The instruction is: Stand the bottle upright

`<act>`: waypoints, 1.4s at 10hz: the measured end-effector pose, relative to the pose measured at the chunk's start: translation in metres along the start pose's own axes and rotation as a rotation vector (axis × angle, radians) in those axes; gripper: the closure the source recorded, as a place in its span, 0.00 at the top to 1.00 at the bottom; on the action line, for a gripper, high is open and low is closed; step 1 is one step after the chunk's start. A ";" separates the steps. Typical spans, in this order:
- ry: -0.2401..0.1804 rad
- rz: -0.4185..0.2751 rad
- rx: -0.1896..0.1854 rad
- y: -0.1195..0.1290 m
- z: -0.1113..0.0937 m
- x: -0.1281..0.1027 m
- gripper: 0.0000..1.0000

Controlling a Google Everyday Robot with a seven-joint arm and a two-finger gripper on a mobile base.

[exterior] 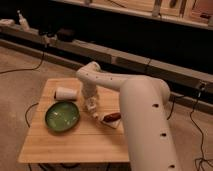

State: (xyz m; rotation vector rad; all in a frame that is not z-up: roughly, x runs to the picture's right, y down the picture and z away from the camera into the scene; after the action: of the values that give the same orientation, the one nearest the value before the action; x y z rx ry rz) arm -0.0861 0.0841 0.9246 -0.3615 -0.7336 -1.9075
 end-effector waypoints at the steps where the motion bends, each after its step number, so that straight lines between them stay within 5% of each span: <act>1: -0.001 0.004 0.004 -0.002 0.000 0.001 0.36; 5: 0.016 -0.001 0.046 -0.016 -0.008 0.005 0.28; 14: 0.015 0.012 0.044 -0.015 -0.009 0.005 0.28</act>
State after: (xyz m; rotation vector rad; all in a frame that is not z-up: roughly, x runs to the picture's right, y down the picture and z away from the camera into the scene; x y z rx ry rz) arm -0.1009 0.0796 0.9158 -0.3228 -0.7608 -1.8776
